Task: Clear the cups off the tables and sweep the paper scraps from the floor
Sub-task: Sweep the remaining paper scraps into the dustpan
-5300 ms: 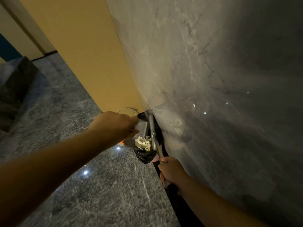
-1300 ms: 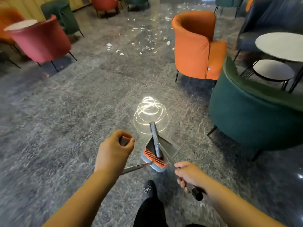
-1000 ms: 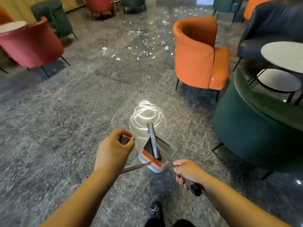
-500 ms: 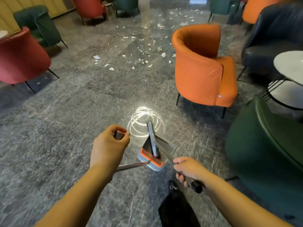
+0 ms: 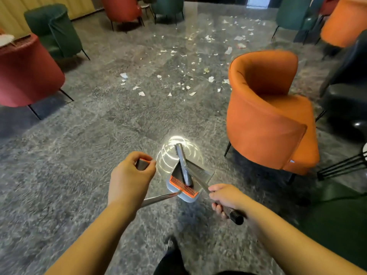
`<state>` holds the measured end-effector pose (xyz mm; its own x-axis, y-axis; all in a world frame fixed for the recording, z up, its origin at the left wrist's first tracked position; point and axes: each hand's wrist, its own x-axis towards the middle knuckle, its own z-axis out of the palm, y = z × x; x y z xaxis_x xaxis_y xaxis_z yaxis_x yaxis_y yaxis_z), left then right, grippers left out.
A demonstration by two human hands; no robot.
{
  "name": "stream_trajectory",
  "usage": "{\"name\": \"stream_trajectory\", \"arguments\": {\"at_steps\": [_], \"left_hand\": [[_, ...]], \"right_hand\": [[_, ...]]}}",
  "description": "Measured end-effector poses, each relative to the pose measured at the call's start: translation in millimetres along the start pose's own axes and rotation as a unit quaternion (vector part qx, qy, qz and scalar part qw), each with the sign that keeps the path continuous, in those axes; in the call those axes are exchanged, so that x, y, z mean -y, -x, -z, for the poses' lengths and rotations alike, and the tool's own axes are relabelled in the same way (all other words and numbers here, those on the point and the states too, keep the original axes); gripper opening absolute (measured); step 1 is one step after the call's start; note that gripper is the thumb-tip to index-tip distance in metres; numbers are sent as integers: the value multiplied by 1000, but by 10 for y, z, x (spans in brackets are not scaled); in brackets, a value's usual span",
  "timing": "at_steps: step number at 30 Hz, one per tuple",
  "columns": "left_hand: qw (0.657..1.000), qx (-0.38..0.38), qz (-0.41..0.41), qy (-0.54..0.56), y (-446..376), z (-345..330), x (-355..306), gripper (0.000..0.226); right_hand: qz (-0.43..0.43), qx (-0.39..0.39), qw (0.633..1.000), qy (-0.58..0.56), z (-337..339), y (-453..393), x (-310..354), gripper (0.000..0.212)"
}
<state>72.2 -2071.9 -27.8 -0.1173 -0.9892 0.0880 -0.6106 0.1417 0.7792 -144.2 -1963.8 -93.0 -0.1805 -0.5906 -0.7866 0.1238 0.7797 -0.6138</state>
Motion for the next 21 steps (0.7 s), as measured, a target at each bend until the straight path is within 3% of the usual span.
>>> {"name": "stream_trajectory", "arguments": {"at_steps": [11,16,21], "left_hand": [[999,19,-35,0,-2585,-338,-72,12],[998,27,-53,-10,-3580,-508,-246,11],[998,21,-55,-11,-4502,-854,-421,12]], "right_hand": [[-6,-21,997,-74,-8,-1447,1949,36],[-21,-10,992,-126,194,-1963,2700,22],[-17,-12,993,-116,508,-2581,3384,23]]}}
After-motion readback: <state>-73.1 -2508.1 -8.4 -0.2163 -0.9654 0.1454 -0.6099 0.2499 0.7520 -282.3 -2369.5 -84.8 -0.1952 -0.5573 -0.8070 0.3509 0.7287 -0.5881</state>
